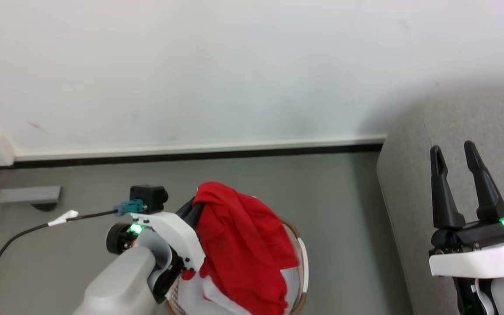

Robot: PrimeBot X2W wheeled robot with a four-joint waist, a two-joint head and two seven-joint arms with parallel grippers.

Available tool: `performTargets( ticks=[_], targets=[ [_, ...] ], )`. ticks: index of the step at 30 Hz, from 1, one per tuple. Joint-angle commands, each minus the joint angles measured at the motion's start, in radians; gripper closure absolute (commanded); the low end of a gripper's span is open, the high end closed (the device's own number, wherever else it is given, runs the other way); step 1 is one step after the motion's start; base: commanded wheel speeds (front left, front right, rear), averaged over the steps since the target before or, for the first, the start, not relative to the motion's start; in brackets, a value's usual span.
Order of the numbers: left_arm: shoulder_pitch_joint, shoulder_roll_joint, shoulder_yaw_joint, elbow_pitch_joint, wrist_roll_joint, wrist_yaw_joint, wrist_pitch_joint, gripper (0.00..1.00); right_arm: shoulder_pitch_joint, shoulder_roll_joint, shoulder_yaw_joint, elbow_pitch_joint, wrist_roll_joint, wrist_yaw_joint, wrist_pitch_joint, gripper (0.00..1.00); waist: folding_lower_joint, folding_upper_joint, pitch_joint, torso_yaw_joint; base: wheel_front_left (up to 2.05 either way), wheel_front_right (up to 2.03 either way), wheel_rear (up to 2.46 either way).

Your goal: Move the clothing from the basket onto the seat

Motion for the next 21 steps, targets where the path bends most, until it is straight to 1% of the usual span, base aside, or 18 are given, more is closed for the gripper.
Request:
performTargets(
  ticks=[1,4,8,16,21],
  targets=[
    [0.005,0.005,0.011,-0.021,-0.013,0.001,-0.014,1.0,0.022,-0.005,0.0,0.004,0.01,-0.002,0.001,0.0,0.0004,0.0,-0.043,0.025,0.0,0.0,0.0],
    [-0.006,0.022,0.027,-0.075,-0.019,0.007,-0.024,1.0,0.046,-0.003,-0.001,0.008,0.012,-0.002,0.001,0.0,0.0004,0.0,-0.069,0.032,0.0,0.0,0.0],
    [-0.017,0.041,0.041,-0.163,-0.017,0.028,-0.025,1.0,0.069,0.001,0.001,0.013,0.014,-0.002,0.001,0.0,0.0004,0.0,-0.089,0.038,0.0,0.0,0.0],
    [-0.018,0.091,0.063,-0.351,-0.022,0.099,0.015,1.0,0.088,0.004,0.021,0.015,0.017,-0.002,0.001,0.0,0.0004,0.0,-0.105,0.041,0.0,0.0,0.0],
    [0.007,0.107,0.065,-0.441,-0.032,0.133,0.044,1.0,0.093,0.003,0.031,0.016,0.024,-0.002,0.001,0.0,0.0004,0.0,-0.106,0.035,0.0,0.0,0.0]
  ],
)
